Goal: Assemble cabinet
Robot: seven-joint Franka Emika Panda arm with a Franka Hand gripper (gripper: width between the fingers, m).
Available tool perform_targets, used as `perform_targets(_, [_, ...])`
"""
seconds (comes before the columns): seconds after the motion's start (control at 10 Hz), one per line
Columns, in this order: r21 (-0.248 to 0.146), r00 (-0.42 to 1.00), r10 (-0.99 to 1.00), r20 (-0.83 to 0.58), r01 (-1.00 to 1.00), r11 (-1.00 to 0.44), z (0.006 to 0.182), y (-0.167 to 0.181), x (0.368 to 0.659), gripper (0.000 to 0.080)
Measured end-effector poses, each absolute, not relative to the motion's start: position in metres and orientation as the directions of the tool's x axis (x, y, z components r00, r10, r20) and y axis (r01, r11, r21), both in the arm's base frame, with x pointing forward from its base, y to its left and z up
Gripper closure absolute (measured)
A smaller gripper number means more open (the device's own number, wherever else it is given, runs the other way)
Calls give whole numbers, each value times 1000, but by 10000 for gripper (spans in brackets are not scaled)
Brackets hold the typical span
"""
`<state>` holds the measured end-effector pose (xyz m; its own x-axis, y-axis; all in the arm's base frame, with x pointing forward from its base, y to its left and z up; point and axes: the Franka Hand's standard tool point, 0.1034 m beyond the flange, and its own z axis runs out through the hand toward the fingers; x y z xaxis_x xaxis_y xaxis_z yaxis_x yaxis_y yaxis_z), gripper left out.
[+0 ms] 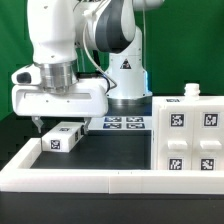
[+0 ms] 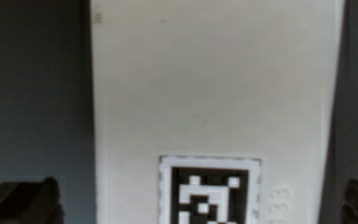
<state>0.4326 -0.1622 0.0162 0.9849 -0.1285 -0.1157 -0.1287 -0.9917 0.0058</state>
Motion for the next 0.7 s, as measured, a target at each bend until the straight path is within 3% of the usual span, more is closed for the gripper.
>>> perform_targets(0.1, [6, 985, -126, -116, -126, -992, 16, -161, 433, 25])
perform_targets(0.2, [6, 985, -126, -116, -126, -992, 16, -161, 433, 212])
perform_targets(0.7, [6, 985, -126, -116, -126, -992, 16, -161, 433, 245])
